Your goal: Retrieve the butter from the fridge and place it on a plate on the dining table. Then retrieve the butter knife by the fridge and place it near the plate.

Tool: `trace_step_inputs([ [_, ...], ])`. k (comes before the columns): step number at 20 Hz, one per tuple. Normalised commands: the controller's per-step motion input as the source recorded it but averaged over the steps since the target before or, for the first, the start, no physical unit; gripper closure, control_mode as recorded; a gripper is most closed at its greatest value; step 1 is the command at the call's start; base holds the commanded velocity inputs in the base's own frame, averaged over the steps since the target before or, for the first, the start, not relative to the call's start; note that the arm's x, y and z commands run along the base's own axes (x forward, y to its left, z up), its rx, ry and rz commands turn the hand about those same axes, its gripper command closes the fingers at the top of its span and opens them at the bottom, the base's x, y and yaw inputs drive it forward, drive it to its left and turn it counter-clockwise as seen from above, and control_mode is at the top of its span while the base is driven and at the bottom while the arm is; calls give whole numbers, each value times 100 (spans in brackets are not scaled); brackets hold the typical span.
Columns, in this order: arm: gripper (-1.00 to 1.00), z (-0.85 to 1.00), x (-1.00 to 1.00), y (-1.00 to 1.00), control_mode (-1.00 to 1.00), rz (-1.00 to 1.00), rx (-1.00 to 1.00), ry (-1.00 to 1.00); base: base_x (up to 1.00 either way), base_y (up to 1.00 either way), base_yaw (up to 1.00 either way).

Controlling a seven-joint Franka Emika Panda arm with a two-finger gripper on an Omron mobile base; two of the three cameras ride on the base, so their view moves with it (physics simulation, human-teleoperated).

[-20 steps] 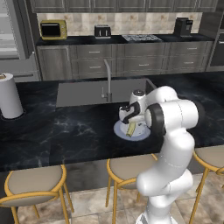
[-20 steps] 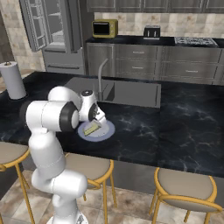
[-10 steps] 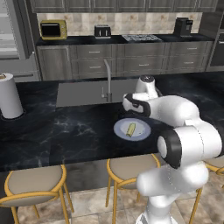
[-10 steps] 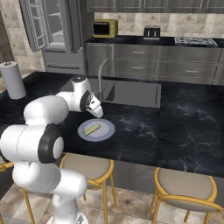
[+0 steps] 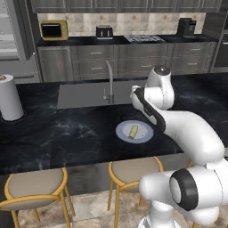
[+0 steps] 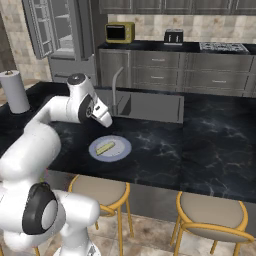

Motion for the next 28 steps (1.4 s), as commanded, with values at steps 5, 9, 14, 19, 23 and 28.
trace_step_inputs([
  [5,-100,35,-51,-3,100,1,0,-10,-37,-7,1],
  [9,-100,0,0,0,100,0,0,0,-83,-55,0],
  [14,-100,0,0,0,100,0,0,0,-66,-97,0],
  [19,-100,0,0,0,100,0,0,0,-6,-100,0],
  [23,-100,0,0,0,100,0,0,0,0,-100,0],
  [28,-100,0,0,0,100,0,0,0,0,-100,0],
])
